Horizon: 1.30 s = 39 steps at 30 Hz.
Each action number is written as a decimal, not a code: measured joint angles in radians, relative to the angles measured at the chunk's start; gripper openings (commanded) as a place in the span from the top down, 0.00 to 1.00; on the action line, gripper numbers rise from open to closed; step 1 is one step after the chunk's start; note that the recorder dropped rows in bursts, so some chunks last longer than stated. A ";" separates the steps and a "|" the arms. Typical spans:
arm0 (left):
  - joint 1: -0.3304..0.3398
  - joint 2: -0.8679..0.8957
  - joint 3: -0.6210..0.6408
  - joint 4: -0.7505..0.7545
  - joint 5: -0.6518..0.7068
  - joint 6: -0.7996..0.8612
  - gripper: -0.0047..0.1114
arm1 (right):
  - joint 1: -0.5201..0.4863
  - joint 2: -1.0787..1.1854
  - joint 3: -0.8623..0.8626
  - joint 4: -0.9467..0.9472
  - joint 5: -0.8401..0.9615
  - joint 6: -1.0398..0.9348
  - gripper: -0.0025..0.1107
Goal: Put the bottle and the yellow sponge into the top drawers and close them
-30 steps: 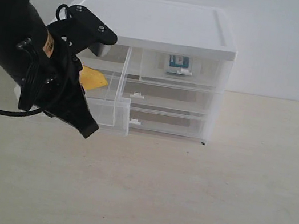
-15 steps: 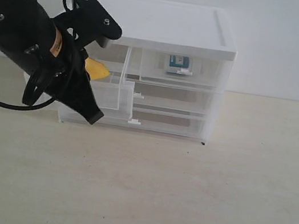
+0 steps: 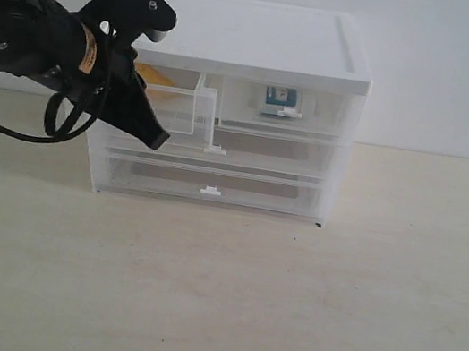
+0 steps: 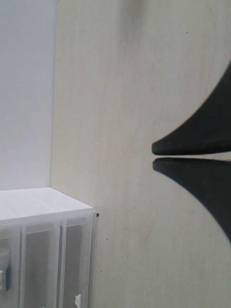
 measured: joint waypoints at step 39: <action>0.148 -0.151 0.083 -0.148 0.044 -0.003 0.92 | 0.000 0.000 0.000 0.000 0.000 0.000 0.98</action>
